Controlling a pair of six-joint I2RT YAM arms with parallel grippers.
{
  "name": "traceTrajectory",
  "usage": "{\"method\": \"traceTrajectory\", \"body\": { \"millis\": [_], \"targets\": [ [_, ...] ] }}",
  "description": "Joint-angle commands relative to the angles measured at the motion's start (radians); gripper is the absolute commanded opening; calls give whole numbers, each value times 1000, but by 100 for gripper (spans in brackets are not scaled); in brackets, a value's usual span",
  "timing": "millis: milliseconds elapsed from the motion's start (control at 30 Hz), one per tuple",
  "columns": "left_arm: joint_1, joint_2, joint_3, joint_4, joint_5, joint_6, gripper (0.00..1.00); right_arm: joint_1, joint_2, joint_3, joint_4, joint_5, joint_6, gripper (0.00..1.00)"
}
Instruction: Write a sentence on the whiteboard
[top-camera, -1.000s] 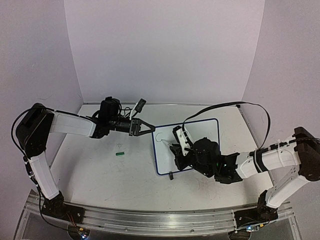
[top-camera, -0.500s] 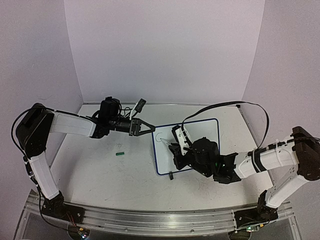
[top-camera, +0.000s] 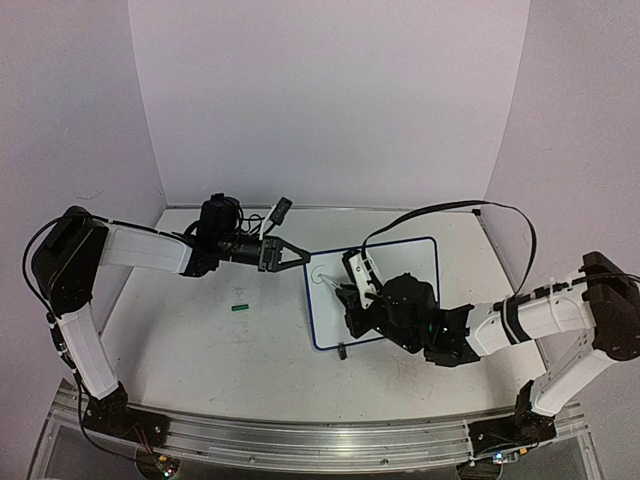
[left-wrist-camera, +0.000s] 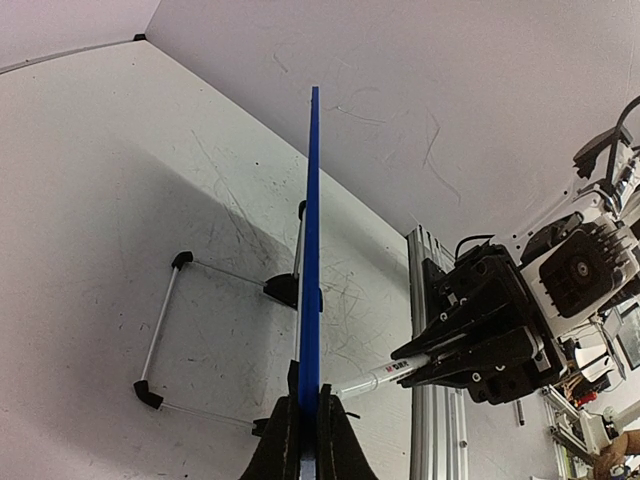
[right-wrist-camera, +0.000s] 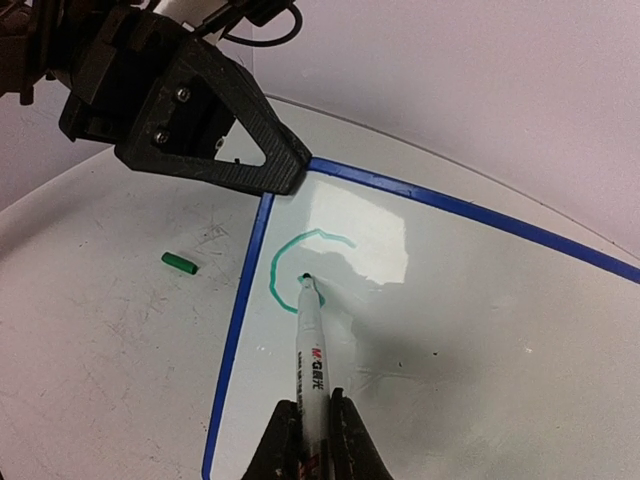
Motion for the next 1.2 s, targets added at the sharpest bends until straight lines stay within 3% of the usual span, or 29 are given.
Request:
{"method": "traceTrajectory", "body": {
  "millis": [0, 1167],
  "targets": [
    [-8, -10, -11, 11, 23, 19, 0, -5, -36, -19, 3, 79, 15, 0],
    [-8, -18, -16, 11, 21, 23, 0, -5, -50, -53, -79, 16, 85, 0]
  ]
}}
